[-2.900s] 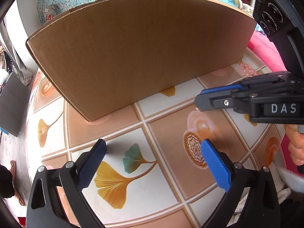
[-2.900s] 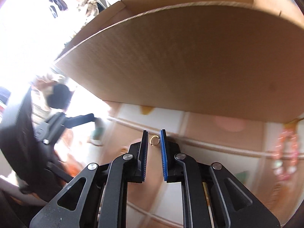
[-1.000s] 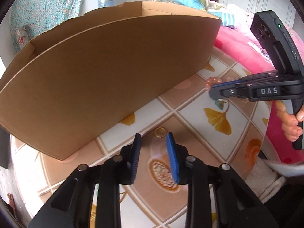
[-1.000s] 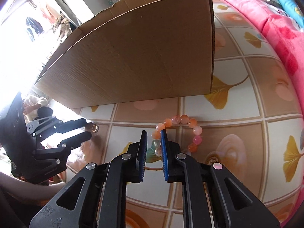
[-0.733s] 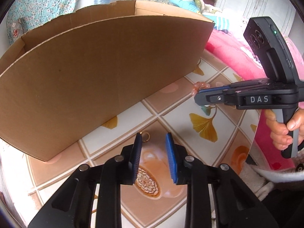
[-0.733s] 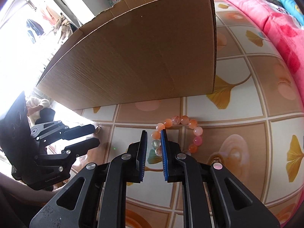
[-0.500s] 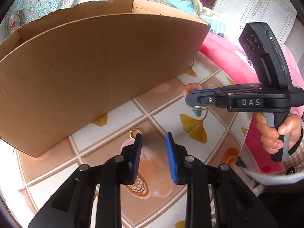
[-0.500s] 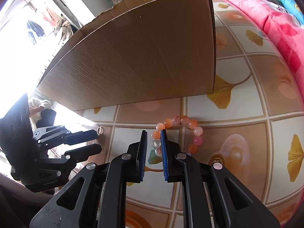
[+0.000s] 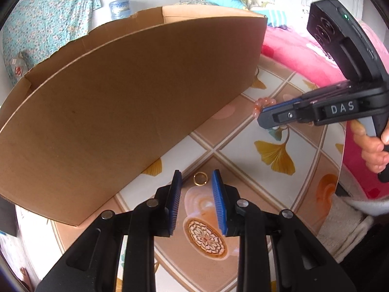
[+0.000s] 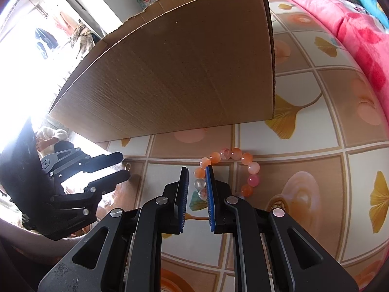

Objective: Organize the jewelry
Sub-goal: 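Close the left gripper on another gold ring while right moves to the pink bracelet, then close the right gripper on the pink bead bracelet while left holds the ring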

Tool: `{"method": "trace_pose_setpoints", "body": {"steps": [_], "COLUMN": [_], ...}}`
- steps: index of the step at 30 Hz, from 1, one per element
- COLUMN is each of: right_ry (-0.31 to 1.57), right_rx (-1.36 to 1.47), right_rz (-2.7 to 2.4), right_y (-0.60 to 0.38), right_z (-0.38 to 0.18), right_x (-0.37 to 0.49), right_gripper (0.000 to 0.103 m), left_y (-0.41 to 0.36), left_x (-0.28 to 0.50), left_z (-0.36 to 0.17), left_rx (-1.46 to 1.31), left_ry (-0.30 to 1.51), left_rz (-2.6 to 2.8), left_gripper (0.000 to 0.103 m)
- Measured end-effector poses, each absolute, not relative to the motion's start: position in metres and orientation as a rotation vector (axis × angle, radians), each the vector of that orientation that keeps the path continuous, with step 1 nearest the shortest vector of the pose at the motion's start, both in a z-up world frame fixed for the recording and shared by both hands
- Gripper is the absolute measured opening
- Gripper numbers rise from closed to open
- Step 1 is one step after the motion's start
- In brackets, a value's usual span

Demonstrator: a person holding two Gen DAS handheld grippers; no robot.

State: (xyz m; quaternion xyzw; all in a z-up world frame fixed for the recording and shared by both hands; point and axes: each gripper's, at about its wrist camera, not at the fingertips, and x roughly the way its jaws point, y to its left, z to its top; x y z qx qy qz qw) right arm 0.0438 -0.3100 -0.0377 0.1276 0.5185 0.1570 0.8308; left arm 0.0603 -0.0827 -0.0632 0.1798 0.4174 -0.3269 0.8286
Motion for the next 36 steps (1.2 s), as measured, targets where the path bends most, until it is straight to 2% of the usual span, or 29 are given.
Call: {"method": "trace_pose_setpoints", "body": {"steps": [7, 19, 22, 26, 36], "right_ry": [1.1, 1.1, 1.108, 1.105, 1.088], "right_rx": [0.275, 0.262, 0.251, 0.199, 0.0], "right_rz": [0.334, 0.331, 0.335, 0.308, 0.24], "right_y": [-0.31, -0.306, -0.304, -0.298, -0.266], "right_z": [-0.037, -0.036, -0.035, -0.033, -0.032], "right_x": [0.044, 0.043, 0.043, 0.043, 0.044], "right_gripper": [0.013, 0.013, 0.016, 0.023, 0.022], "left_y": [-0.087, -0.089, -0.089, -0.089, -0.086], "left_x": [0.061, 0.058, 0.059, 0.06, 0.059], "left_z": [-0.064, -0.062, -0.062, -0.06, -0.057], "left_rx": [0.423, 0.42, 0.402, 0.378, 0.337], "left_ry": [0.864, 0.87, 0.885, 0.91, 0.949], "left_rz": [-0.719, -0.693, -0.671, -0.634, -0.583], "left_gripper": [0.012, 0.011, 0.011, 0.011, 0.011]}}
